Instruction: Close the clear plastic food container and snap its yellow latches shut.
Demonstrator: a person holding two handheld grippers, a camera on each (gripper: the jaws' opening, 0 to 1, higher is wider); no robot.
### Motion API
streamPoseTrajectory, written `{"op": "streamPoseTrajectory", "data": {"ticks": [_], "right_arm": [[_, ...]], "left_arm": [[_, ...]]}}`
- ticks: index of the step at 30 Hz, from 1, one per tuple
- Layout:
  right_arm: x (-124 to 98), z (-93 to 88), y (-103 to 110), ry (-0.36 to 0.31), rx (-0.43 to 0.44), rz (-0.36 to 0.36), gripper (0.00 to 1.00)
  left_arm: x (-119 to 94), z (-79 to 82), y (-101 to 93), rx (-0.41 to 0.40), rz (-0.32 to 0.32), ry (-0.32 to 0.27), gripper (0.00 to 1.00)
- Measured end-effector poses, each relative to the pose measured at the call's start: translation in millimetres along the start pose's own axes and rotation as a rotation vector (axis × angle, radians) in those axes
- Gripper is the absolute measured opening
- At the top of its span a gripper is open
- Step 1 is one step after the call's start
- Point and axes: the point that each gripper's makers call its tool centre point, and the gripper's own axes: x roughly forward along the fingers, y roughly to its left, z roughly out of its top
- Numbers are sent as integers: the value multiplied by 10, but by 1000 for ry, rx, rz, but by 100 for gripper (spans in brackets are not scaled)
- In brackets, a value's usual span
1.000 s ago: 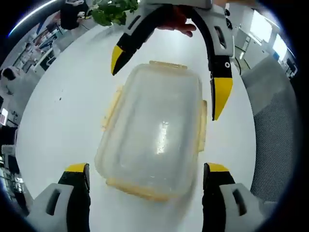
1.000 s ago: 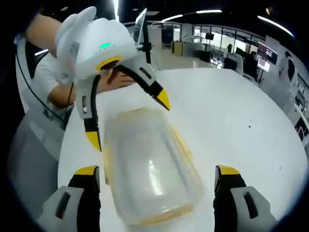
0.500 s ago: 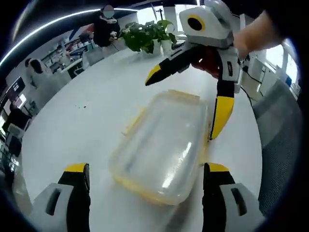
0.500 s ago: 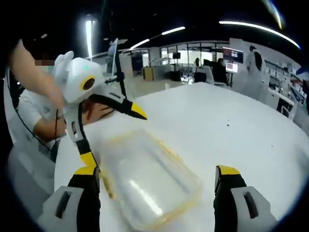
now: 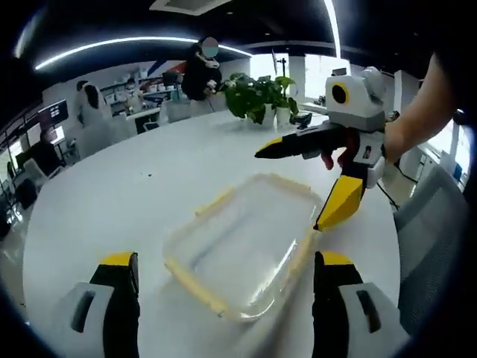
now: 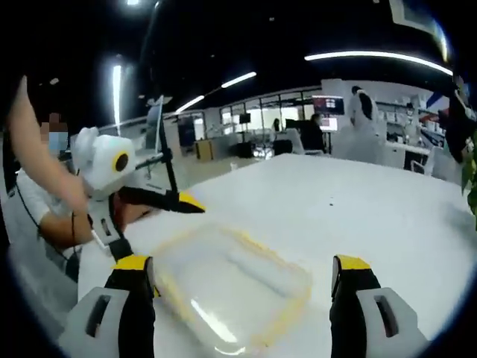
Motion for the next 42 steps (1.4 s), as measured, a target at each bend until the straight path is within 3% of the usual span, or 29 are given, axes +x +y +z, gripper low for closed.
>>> {"op": "streamPoseTrajectory", "data": {"ticks": [6, 11, 18, 33, 42], "right_arm": [[-46, -91, -12, 27, 0, -11, 100], [-100, -56, -27, 24, 29, -22, 100], [-158, -19, -43, 13, 37, -28, 100], [-391, 55, -52, -15, 55, -63, 100], [-664, 115, -40, -46, 83, -99, 99]], "left_arm": [[-17, -41, 22, -15, 22, 4, 97], [-49, -74, 64, -22, 39, 20, 96], [-126, -36, 85, -30, 58, -4, 96], [-517, -103, 190, -111, 142, -35, 92], [-762, -159, 200, -186, 184, -62, 91]]}}
